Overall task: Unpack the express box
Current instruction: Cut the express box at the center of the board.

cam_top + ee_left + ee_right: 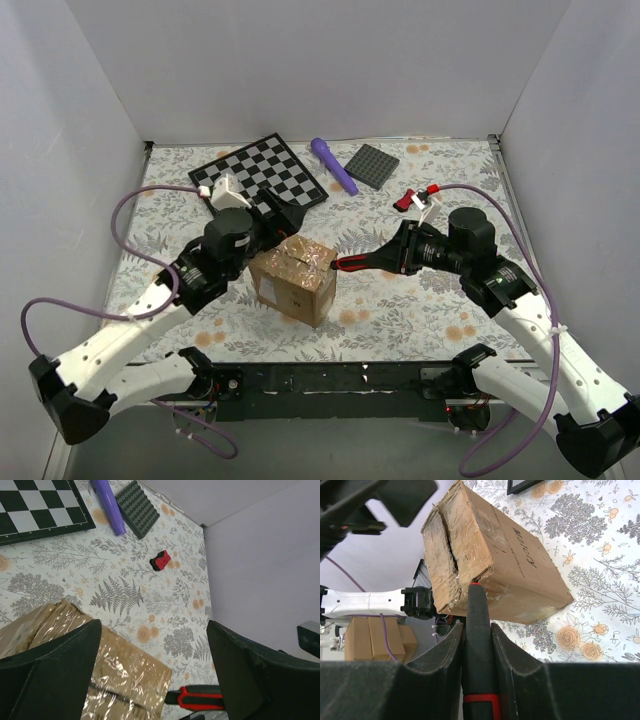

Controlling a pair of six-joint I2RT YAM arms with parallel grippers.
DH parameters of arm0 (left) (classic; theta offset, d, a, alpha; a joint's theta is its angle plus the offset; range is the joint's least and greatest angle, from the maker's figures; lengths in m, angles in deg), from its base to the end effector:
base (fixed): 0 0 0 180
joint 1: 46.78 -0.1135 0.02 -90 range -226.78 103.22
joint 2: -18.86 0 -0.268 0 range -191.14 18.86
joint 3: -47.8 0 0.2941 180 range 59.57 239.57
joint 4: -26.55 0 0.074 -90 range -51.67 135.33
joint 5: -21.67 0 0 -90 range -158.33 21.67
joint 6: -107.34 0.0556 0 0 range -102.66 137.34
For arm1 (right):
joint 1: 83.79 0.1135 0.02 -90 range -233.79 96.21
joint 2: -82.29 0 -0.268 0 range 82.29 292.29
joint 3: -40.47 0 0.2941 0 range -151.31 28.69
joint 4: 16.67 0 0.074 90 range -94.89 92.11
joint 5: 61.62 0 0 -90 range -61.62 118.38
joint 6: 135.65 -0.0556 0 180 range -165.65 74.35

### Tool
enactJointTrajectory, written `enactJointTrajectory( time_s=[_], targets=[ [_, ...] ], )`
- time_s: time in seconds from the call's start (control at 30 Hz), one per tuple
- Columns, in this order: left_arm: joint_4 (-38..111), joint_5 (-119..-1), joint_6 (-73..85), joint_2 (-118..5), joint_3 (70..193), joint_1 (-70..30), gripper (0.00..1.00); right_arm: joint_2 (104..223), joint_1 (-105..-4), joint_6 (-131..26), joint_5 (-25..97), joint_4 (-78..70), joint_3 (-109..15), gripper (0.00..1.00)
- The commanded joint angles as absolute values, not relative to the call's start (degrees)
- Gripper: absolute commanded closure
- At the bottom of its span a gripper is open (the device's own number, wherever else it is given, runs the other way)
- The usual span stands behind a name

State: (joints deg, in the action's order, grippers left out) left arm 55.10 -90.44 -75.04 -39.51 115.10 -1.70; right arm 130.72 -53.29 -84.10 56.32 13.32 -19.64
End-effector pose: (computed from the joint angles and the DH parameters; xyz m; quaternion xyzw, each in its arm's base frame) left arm 0.2183 -0.1893 0.3452 -0.4230 0.6904 -0.4702 0.3512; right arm 0.1997 0.1478 0.3349 -0.0865 0.7945 0.4830 0.3577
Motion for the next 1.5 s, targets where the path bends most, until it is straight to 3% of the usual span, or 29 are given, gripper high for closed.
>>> enactJointTrajectory(
  time_s=[0.0,0.2,0.5,0.73,0.9,1.47],
  targets=[
    [68.81,-92.07,-73.18,-32.48,117.23,-2.13,0.13,132.57,-53.03,-79.14,49.74,19.28,-20.35,0.99],
    [72.08,-82.33,-78.99,-23.43,109.51,-2.22,0.13,133.27,-53.03,-77.64,46.67,18.75,-21.32,0.99],
    [55.65,-58.75,-85.75,-21.13,94.83,-2.22,0.1,131.86,-53.11,-77.2,46.04,17.52,-22.11,0.99],
    [52.39,-55.77,-83.31,-24.37,97.79,-2.22,0.09,130.55,-53.03,-77.29,45.52,17.69,-21.05,0.99],
    [54.06,-47.77,-80.23,-28.78,102.54,-2.22,0.15,130.02,-53.11,-78.43,45.95,17.34,-21.4,0.99],
    [53.0,-67.6,-74.25,-26.5,105.18,-2.13,0.14,118.59,-53.12,-85.81,45.16,20.34,-20.54,0.99]
  ],
)
